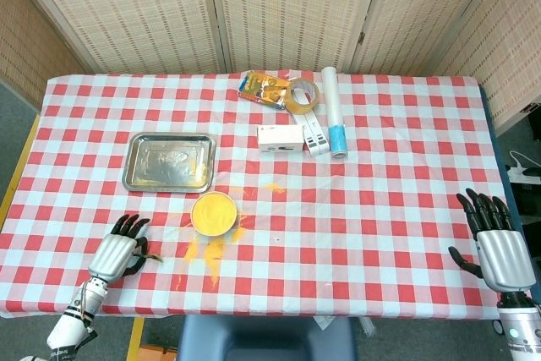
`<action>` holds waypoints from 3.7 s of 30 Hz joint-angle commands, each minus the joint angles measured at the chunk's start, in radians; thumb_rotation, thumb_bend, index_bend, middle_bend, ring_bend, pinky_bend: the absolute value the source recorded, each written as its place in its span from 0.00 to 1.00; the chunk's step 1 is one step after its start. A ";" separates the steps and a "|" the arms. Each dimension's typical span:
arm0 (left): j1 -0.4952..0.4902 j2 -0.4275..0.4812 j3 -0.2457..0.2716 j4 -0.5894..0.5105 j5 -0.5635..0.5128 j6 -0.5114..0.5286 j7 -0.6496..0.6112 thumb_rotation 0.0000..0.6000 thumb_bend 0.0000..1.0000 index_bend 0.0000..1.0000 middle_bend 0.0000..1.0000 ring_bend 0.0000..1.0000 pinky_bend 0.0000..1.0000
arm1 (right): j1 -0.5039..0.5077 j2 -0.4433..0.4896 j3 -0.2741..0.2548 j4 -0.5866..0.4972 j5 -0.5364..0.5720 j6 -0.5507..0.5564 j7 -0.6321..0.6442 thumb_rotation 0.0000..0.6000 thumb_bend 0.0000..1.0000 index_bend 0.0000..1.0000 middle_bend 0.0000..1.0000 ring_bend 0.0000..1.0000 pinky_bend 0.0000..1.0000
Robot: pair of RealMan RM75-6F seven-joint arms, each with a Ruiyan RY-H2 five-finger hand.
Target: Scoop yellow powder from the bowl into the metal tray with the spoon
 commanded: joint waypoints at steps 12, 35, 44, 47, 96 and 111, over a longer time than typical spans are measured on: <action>0.021 -0.028 -0.033 0.033 0.016 0.111 -0.040 1.00 0.42 0.72 0.20 0.00 0.04 | 0.001 0.001 -0.001 -0.001 -0.001 -0.002 0.001 1.00 0.16 0.00 0.00 0.00 0.00; -0.137 -0.024 -0.212 -0.182 -0.029 0.101 0.450 1.00 0.55 0.79 0.28 0.05 0.05 | 0.000 0.014 -0.009 -0.007 -0.014 -0.002 0.021 1.00 0.16 0.00 0.00 0.00 0.00; -0.216 -0.077 -0.256 -0.229 -0.110 0.045 0.704 1.00 0.56 0.79 0.29 0.06 0.05 | 0.001 0.017 -0.007 -0.006 -0.005 -0.009 0.024 1.00 0.16 0.00 0.00 0.00 0.00; -0.232 -0.117 -0.254 -0.215 -0.113 0.058 0.762 1.00 0.56 0.79 0.29 0.07 0.05 | 0.002 0.019 -0.007 -0.007 -0.004 -0.010 0.026 1.00 0.16 0.00 0.00 0.00 0.00; -0.313 -0.397 -0.154 0.141 -0.046 0.108 1.108 1.00 0.56 0.79 0.34 0.12 0.05 | -0.009 0.042 -0.008 -0.014 -0.025 0.018 0.069 1.00 0.16 0.00 0.00 0.00 0.00; -0.314 -0.416 -0.141 0.178 -0.028 0.112 1.103 1.00 0.56 0.77 0.35 0.12 0.05 | -0.008 0.042 -0.009 -0.014 -0.026 0.014 0.072 1.00 0.16 0.00 0.00 0.00 0.00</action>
